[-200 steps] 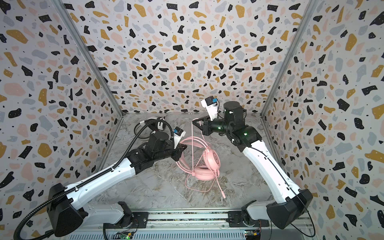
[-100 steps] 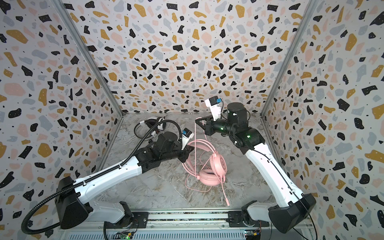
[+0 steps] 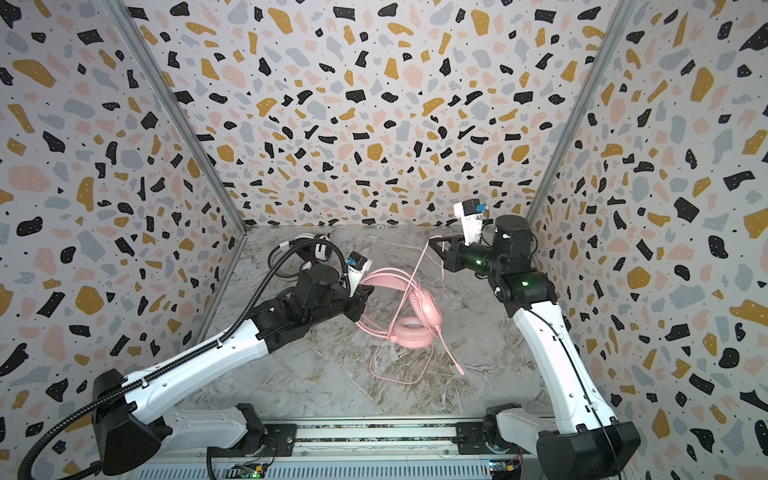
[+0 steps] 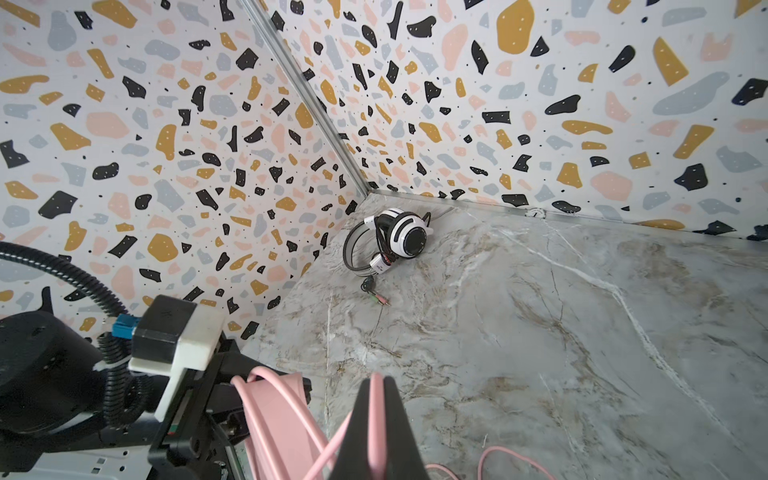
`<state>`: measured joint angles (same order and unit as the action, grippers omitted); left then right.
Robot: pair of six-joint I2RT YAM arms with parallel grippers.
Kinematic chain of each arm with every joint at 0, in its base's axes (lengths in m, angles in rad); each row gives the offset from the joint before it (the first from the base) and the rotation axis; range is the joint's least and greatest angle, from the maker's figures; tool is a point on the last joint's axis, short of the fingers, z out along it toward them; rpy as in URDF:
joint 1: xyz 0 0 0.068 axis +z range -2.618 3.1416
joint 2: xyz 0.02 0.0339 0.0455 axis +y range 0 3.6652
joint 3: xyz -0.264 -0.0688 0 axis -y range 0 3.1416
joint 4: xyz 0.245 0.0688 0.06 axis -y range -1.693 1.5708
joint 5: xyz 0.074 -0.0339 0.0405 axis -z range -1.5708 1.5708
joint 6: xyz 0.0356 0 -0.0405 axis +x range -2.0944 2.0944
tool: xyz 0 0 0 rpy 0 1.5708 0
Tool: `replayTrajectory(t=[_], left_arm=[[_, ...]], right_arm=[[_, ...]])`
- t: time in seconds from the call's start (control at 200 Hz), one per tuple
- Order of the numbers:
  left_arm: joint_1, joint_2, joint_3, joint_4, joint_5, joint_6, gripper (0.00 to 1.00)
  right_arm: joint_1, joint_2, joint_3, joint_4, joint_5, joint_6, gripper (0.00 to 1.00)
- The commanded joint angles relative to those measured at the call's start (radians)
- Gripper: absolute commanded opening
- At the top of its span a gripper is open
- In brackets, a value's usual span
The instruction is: Wrap the headphones
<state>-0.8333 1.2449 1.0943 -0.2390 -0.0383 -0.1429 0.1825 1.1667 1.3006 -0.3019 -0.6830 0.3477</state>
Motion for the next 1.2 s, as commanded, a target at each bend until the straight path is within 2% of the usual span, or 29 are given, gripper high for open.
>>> replayTrajectory(t=[0.0, 0.13, 0.285, 0.4, 0.536, 0.751, 0.856, 0.981, 1.196], left_arm=[[0.008, -0.049, -0.031, -0.088, 0.128, 0.054, 0.0], [0.036, -0.094, -0.031, -0.055, 0.217, 0.029, 0.0], [0.045, -0.121, -0.012, -0.029, 0.298, 0.009, 0.0], [0.045, -0.109, 0.01, -0.029, 0.366, 0.003, 0.0], [0.045, -0.106, 0.032, -0.006, 0.408, -0.016, 0.0], [0.052, -0.119, 0.115, -0.011, 0.439, -0.03, 0.0], [0.051, -0.116, 0.15, -0.014, 0.492, -0.035, 0.0], [0.051, -0.114, 0.178, 0.005, 0.569, -0.053, 0.0], [0.055, -0.117, 0.228, 0.104, 0.673, -0.133, 0.0]], right_arm=[[-0.066, -0.025, -0.016, 0.209, 0.059, 0.028, 0.0], [-0.083, -0.011, -0.07, 0.26, 0.012, 0.063, 0.0], [-0.082, 0.036, -0.091, 0.339, -0.137, 0.107, 0.0], [-0.064, 0.06, -0.084, 0.37, -0.199, 0.115, 0.0], [-0.031, 0.07, -0.087, 0.376, -0.22, 0.099, 0.03], [-0.016, 0.061, -0.134, 0.378, -0.193, 0.066, 0.06], [0.004, 0.067, -0.154, 0.396, -0.198, 0.054, 0.07], [0.024, 0.074, -0.165, 0.471, -0.241, 0.065, 0.08], [0.034, 0.092, -0.208, 0.68, -0.354, 0.172, 0.13]])
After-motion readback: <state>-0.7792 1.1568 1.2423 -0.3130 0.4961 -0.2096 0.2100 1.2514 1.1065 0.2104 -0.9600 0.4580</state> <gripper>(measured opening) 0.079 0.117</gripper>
